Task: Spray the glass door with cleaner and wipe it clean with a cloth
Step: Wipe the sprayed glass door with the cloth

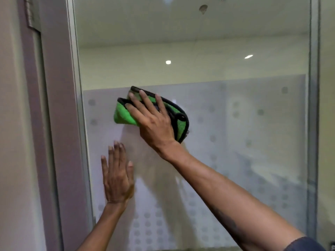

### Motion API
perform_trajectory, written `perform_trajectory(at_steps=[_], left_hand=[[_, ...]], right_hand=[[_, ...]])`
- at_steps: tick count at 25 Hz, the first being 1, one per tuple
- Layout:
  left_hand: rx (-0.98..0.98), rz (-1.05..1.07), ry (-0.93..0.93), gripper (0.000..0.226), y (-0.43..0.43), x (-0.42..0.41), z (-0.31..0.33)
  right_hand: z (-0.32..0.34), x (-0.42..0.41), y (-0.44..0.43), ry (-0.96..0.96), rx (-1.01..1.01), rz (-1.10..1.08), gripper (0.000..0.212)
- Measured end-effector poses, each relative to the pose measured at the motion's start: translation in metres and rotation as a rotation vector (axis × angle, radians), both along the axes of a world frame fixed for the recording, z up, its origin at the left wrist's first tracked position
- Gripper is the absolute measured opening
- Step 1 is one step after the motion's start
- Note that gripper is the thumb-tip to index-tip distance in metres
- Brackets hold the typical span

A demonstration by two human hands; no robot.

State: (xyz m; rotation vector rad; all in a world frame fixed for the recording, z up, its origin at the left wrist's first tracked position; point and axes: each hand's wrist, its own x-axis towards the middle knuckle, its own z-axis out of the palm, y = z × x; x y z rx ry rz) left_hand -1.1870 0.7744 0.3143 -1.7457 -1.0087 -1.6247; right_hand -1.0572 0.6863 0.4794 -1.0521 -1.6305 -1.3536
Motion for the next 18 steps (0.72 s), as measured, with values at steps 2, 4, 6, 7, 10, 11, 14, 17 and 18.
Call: perform_trajectory(at_steps=[2, 4, 6, 7, 10, 11, 14, 17, 18], left_hand=[[-0.032, -0.006, 0.011, 0.059, 0.000, -0.001, 0.000], [-0.055, -0.007, 0.011, 0.059, 0.000, 0.001, 0.000], [-0.070, -0.017, 0.003, 0.060, -0.002, 0.000, 0.002], [-0.066, -0.013, 0.003, 0.060, -0.003, -0.001, 0.001], [-0.054, -0.022, -0.006, 0.060, -0.006, 0.002, 0.002], [-0.049, -0.018, -0.009, 0.060, -0.006, 0.001, 0.003], [-0.042, 0.006, -0.019, 0.059, -0.005, 0.002, 0.001], [-0.061, 0.032, -0.035, 0.060, -0.007, 0.002, 0.003], [-0.063, 0.022, -0.036, 0.061, -0.008, 0.003, 0.003]], right_hand=[[0.001, 0.061, -0.028, 0.100, 0.024, -0.086, 0.068], [-0.001, 0.122, -0.054, 0.162, 0.048, -0.194, 0.077], [-0.005, 0.181, -0.078, 0.239, 0.101, -0.245, 0.082], [-0.007, 0.211, -0.091, 0.303, 0.114, -0.251, 0.082], [-0.016, 0.283, -0.128, 0.510, 0.122, -0.257, 0.084], [-0.021, 0.298, -0.136, 0.570, 0.136, -0.250, 0.086], [-0.031, 0.314, -0.142, 0.784, 0.190, -0.162, 0.084], [-0.025, 0.294, -0.129, 0.977, 0.322, -0.031, 0.073], [-0.022, 0.279, -0.123, 0.993, 0.349, -0.018, 0.072]])
